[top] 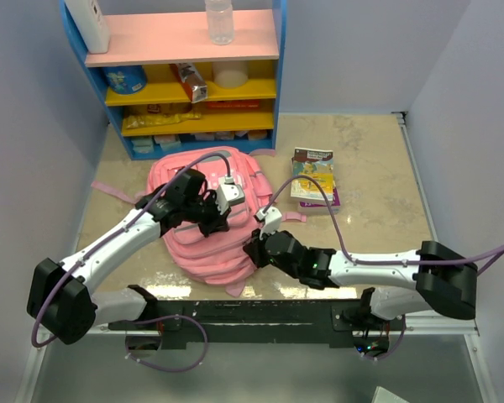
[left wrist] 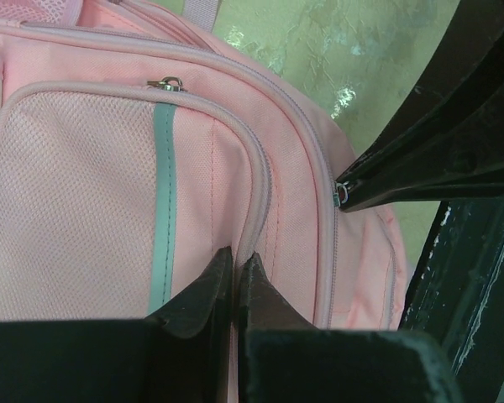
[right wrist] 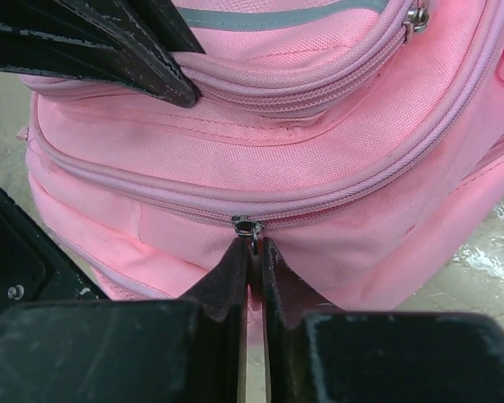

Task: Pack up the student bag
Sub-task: Zip the student bag at the center of the board.

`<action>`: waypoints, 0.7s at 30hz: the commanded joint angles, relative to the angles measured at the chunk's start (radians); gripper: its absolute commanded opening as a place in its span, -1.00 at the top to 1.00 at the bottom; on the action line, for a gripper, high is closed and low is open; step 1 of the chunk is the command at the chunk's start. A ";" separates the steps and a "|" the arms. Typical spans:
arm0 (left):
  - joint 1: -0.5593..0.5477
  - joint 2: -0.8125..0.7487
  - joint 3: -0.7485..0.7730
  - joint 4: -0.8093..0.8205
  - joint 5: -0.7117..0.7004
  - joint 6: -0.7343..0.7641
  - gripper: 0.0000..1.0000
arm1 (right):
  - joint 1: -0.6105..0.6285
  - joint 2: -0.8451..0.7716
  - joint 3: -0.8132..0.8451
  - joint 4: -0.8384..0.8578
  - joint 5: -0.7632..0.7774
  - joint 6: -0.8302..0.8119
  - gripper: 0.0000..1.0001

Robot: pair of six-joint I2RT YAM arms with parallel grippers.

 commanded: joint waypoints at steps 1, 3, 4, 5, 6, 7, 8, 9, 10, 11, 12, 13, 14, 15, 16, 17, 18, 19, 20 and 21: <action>-0.004 -0.040 0.001 0.028 0.054 0.005 1.00 | 0.006 -0.077 0.028 -0.068 0.056 -0.002 0.95; -0.004 -0.037 -0.001 0.028 0.046 0.010 1.00 | 0.004 -0.116 0.012 -0.096 0.057 -0.002 1.00; -0.004 -0.036 -0.001 0.026 0.040 0.021 1.00 | 0.006 -0.125 0.006 -0.120 0.057 -0.004 1.00; -0.004 -0.032 0.001 0.022 0.040 0.025 1.00 | 0.004 -0.137 -0.006 -0.131 0.057 -0.005 1.00; -0.004 -0.032 -0.001 0.015 0.040 0.031 1.00 | 0.004 -0.156 -0.014 -0.141 0.062 -0.013 1.00; -0.006 -0.031 -0.001 0.012 0.040 0.036 1.00 | 0.006 -0.162 -0.018 -0.159 0.068 -0.017 1.00; -0.004 -0.029 0.001 0.011 0.040 0.039 1.00 | 0.003 -0.166 -0.026 -0.167 0.071 -0.021 1.00; -0.006 -0.028 0.002 0.000 0.043 0.047 1.00 | 0.001 -0.171 -0.029 -0.171 0.073 -0.031 1.00; -0.006 -0.026 0.007 -0.008 0.045 0.062 1.00 | -0.002 -0.171 -0.032 -0.184 0.073 -0.036 1.00; -0.006 -0.025 0.008 -0.015 0.045 0.068 1.00 | -0.006 -0.168 -0.031 -0.190 0.074 -0.036 1.00; -0.006 -0.025 0.008 -0.023 0.045 0.073 1.00 | -0.026 -0.165 -0.034 -0.191 0.070 -0.042 1.00; -0.006 -0.025 0.011 -0.029 0.049 0.087 1.00 | -0.037 -0.167 -0.037 -0.193 0.059 -0.047 1.00; -0.006 -0.025 0.013 -0.040 0.055 0.097 1.00 | -0.052 -0.167 -0.045 -0.193 0.053 -0.050 1.00; -0.007 -0.026 0.016 -0.057 0.060 0.102 1.00 | -0.090 -0.171 -0.049 -0.194 0.045 -0.057 1.00; -0.009 -0.025 0.018 -0.064 0.061 0.114 1.00 | -0.115 -0.186 -0.055 -0.188 0.013 -0.063 1.00; -0.009 -0.026 0.018 -0.075 0.066 0.120 1.00 | -0.143 -0.194 -0.068 -0.185 -0.007 -0.074 1.00; -0.010 -0.026 0.012 -0.086 0.069 0.127 1.00 | -0.189 -0.202 -0.072 -0.182 -0.025 -0.082 1.00; -0.012 -0.028 0.007 -0.092 0.072 0.134 1.00 | -0.200 -0.215 -0.074 -0.178 -0.036 -0.091 1.00; -0.013 -0.029 0.004 -0.100 0.077 0.140 1.00 | -0.209 -0.216 -0.071 -0.176 -0.036 -0.109 1.00; -0.024 -0.029 -0.005 -0.112 0.087 0.148 1.00 | -0.221 -0.211 -0.065 -0.179 -0.033 -0.119 1.00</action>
